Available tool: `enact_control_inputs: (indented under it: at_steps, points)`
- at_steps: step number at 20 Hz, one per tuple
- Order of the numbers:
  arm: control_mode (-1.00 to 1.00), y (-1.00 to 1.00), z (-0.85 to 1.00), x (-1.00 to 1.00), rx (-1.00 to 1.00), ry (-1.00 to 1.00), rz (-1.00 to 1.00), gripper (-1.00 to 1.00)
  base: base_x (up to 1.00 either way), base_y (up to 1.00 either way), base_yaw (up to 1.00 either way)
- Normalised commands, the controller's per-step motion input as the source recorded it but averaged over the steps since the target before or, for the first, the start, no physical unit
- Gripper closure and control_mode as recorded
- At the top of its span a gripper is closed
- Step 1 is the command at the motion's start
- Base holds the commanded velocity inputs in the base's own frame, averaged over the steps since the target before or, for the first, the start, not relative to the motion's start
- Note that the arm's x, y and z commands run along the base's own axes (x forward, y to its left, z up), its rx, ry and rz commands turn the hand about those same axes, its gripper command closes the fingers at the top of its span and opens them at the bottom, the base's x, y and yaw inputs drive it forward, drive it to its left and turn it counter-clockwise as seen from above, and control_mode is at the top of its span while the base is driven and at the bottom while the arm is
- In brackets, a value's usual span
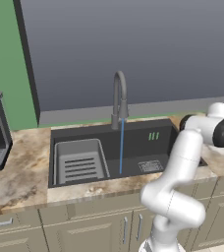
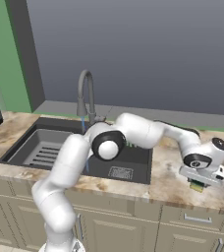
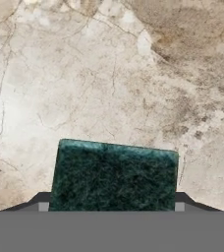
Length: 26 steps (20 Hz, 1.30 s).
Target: Soak the sponge with water for a few seconds and then drop it inside the sink.
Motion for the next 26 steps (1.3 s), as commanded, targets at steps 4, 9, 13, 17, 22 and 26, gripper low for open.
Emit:
enact_control_inputs:
  at_steps: [4, 9, 13, 17, 22, 26]
  points:
    - [-1.0, 1.0, 0.11, 0.0, 0.0, -0.1, 0.0, 1.0, 0.0, 0.0, 0.0]
    - [-1.0, 0.97, 0.26, 0.0, -0.01, -0.04, 0.0, 1.0, 0.0, 0.0, 0.0]
    - [-1.0, 0.88, 0.15, -0.09, -0.04, -0.12, 0.05, 1.0, 0.0, 0.0, 0.0]
    - [-1.0, 0.66, 0.03, 0.0, -0.05, -0.21, 0.15, 1.0, 0.0, 0.0, 0.0]
    - [-1.0, 0.43, 0.35, 0.01, 0.0, -0.08, 0.21, 1.0, 0.0, 0.0, 0.0]
    - [-1.0, 0.24, 0.54, 0.14, 0.0, 0.0, 0.25, 1.0, 0.0, 0.0, 0.0]
